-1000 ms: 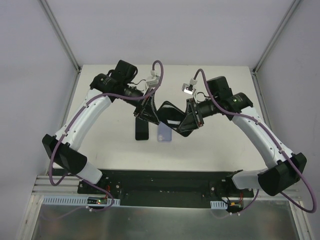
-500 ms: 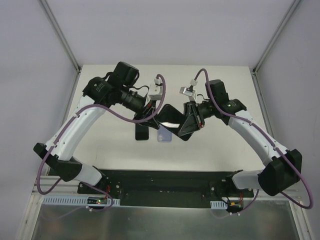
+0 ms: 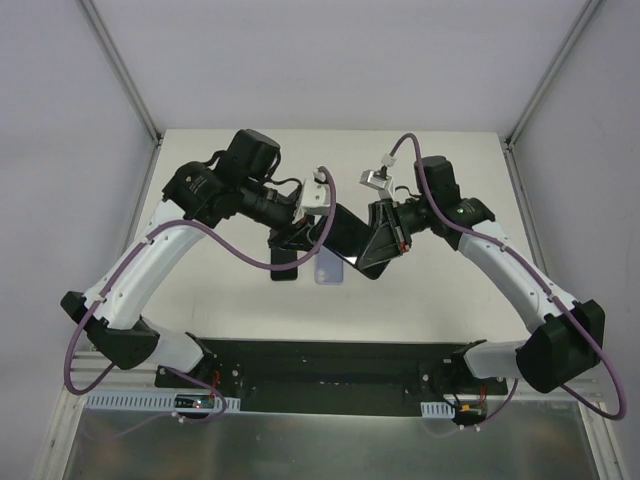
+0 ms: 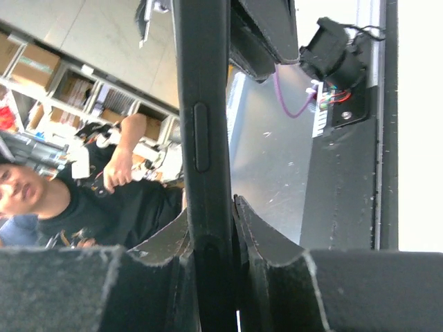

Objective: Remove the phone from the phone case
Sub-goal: Remove the phone case from the phone.

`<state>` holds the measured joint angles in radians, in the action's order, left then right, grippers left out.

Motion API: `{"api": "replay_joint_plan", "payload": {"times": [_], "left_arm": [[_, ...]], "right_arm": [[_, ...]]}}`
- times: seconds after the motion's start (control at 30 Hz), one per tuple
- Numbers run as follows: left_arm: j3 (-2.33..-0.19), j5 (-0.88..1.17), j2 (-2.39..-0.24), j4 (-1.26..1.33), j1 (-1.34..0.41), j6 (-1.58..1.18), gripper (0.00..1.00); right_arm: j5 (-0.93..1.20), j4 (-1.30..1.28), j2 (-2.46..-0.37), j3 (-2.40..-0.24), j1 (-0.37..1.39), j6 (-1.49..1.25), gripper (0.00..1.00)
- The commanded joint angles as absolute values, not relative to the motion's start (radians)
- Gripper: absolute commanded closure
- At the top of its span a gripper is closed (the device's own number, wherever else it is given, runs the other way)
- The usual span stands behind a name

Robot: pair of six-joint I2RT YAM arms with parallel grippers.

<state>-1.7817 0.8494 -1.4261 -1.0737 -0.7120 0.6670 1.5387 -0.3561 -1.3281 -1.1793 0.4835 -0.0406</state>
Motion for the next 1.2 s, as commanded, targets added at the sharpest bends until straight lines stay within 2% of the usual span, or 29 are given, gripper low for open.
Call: {"api": "replay_joint_plan", "payload": {"times": [0.0, 0.07, 0.13, 0.2, 0.37, 0.53, 0.67, 0.77, 0.9, 0.93, 0.97, 1.0, 1.17], "left_arm": [[-1.683, 0.867, -1.441, -0.973, -0.760, 0.626, 0.75], [-1.660, 0.914, -1.411, -0.973, -0.703, 0.569, 0.47], [-1.660, 0.974, -1.393, -0.965, -0.629, 0.505, 0.30], [-1.667, 1.020, -1.382, -0.944, -0.566, 0.430, 0.19], [-1.689, 1.036, -1.373, -0.850, -0.529, 0.226, 0.11], [-1.721, 1.008, -1.413, -0.724, -0.529, 0.062, 0.10], [-1.741, 1.037, -1.463, -0.698, -0.532, 0.035, 0.16], [-1.741, 1.065, -1.499, -0.669, -0.546, 0.012, 0.30], [-1.726, 1.077, -1.519, -0.661, -0.583, 0.029, 0.60], [-1.718, 1.075, -1.517, -0.661, -0.589, 0.043, 0.70], [-1.709, 1.072, -1.516, -0.661, -0.594, 0.048, 0.87], [-1.701, 1.063, -1.513, -0.658, -0.597, 0.049, 1.00], [-1.666, 1.028, -1.482, -0.660, -0.597, 0.090, 1.00]], "right_arm": [[1.320, -0.437, -1.284, -1.294, 0.488, 0.131, 1.00], [1.229, -0.645, -1.287, -1.368, 0.500, 0.314, 1.00], [1.184, -0.664, -1.278, -1.376, 0.503, 0.336, 1.00], [1.140, -0.657, -1.267, -1.373, 0.509, 0.344, 1.00], [1.022, -0.722, -1.281, -1.405, 0.538, 0.425, 1.00], [0.963, -0.773, -1.305, -1.442, 0.572, 0.472, 1.00], [0.957, -0.793, -1.321, -1.456, 0.584, 0.491, 1.00], [0.954, -0.795, -1.330, -1.457, 0.594, 0.492, 1.00], [0.954, -0.796, -1.339, -1.454, 0.592, 0.491, 1.00], [0.954, -0.795, -1.338, -1.451, 0.594, 0.489, 1.00], [0.956, -0.795, -1.338, -1.448, 0.594, 0.486, 1.00], [0.956, -0.792, -1.336, -1.442, 0.592, 0.486, 1.00], [0.950, -0.787, -1.339, -1.431, 0.592, 0.485, 1.00]]}}
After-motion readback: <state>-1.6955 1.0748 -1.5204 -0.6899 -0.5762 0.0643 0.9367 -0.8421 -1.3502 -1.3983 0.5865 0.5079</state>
